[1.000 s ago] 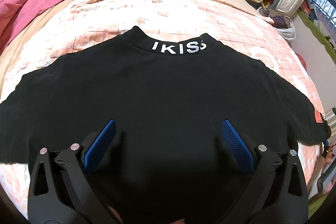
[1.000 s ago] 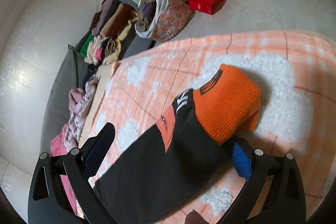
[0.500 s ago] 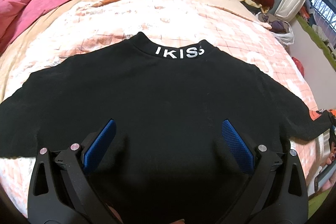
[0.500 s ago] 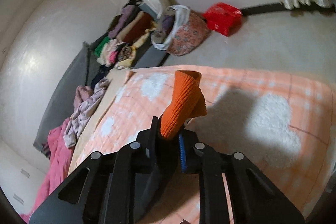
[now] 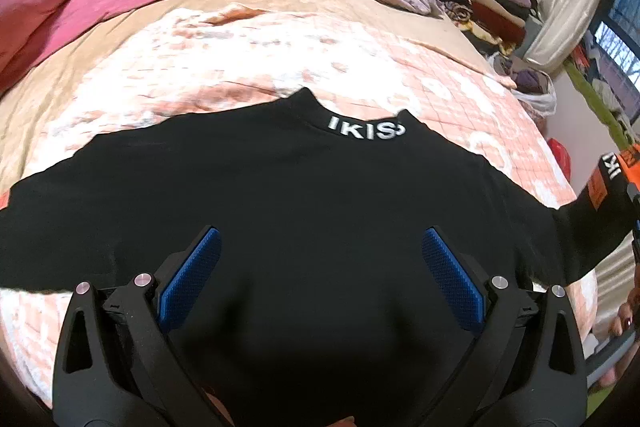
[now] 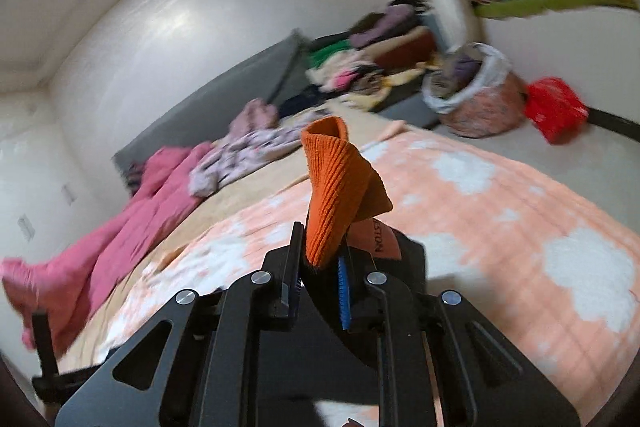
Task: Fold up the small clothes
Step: 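Lift the cuff with the right tool and carry it across the shirt body, then lower the cuff onto the shirt's middle and open the right tool, then grasp the laid cuff with the left tool, straighten it, release, then move the left tool toward the other sleeve's orange cuff, then grasp the other orange cuff with the left tool and lift it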
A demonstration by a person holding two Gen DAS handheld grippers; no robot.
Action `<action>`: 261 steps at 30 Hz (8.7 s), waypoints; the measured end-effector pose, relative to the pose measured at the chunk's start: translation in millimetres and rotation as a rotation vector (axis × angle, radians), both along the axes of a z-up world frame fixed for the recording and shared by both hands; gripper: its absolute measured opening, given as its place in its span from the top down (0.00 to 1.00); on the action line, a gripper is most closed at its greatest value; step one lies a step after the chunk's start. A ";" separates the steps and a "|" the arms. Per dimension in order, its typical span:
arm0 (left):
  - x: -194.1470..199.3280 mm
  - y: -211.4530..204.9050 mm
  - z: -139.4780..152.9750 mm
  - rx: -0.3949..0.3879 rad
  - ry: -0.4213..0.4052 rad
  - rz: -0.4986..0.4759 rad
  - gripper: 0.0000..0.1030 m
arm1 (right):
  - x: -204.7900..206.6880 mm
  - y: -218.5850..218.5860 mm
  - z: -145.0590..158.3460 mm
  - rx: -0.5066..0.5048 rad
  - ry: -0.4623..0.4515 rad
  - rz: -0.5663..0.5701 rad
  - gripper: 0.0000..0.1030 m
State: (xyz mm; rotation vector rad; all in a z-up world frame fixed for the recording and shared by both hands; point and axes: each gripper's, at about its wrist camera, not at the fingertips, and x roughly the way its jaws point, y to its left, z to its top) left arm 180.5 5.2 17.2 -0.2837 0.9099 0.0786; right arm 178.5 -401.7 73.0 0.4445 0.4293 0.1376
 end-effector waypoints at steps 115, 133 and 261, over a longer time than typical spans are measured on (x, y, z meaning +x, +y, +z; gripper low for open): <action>6.5 34.0 -46.0 0.080 0.069 -0.003 0.80 | 6.8 129.5 -56.9 -0.316 0.239 0.195 0.34; -0.7 43.9 -60.1 0.040 0.070 -0.009 0.76 | 34.5 189.1 -110.8 -0.445 0.401 0.362 0.26; -177.0 334.3 -62.8 -0.232 -0.010 0.703 0.32 | -69.4 447.8 -31.4 -0.553 0.120 0.805 0.05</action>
